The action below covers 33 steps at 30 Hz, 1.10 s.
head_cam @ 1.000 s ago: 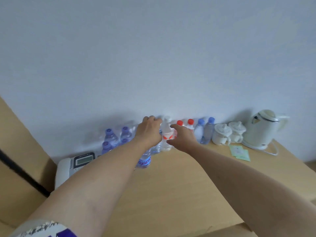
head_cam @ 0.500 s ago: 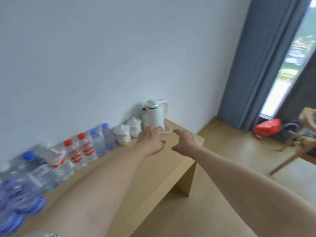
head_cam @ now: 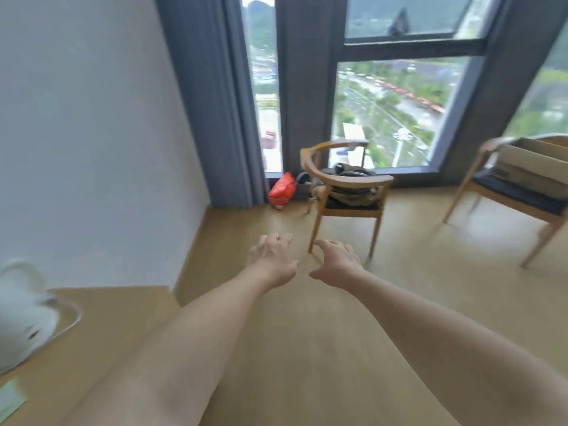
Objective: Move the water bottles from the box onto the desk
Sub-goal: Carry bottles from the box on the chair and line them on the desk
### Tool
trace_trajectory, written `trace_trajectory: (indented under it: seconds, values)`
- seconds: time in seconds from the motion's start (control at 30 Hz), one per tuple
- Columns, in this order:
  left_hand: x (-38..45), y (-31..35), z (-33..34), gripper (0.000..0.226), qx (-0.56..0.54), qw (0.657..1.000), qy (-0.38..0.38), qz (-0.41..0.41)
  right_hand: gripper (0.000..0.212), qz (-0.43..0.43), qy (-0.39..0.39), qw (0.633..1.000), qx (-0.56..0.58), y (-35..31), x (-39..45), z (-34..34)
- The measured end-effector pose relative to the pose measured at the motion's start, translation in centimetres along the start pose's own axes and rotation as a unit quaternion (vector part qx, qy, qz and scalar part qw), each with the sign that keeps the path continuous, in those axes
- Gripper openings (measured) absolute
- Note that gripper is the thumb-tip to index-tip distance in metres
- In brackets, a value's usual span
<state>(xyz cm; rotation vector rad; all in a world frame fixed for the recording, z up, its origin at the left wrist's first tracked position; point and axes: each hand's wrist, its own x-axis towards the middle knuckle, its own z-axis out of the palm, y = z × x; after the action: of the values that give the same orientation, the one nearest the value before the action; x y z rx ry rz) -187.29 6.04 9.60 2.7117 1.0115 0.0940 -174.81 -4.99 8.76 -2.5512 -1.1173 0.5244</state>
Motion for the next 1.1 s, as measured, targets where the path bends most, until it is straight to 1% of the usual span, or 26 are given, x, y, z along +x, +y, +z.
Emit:
trace_trajectory:
  seconds: [0.23,0.43,0.57,0.67,0.87,1.1]
  values:
    - [11.3,11.0,4.9,0.067,-0.019,0.988,-0.057,0.144,0.085,0.153,0.034,0.987,0.032,12.0,3.7,-4.0]
    - [23.4,18.8,6.2,0.066,0.008,0.967,-0.064,0.246,0.085,0.247,0.098,0.963,0.050,19.0,10.4,-9.8]
    - [31.4,24.0,6.1,0.065,0.008,0.957,-0.064,0.284,0.086,0.298,0.130,0.943,0.066,22.4,15.3,-13.6]
    - [36.1,27.5,6.8,0.066,0.012,0.945,-0.073,0.317,0.086,0.328,0.144,0.930,0.081,24.9,18.3,-15.2]
    - [43.4,33.8,10.8,0.067,0.020,0.919,-0.102,0.381,0.084,0.389,0.133,0.905,0.105,31.4,22.4,-16.9]
    - [53.7,43.2,16.6,0.065,0.001,0.911,-0.104,0.399,0.084,0.412,0.145,0.891,0.120,42.0,29.9,-21.0]
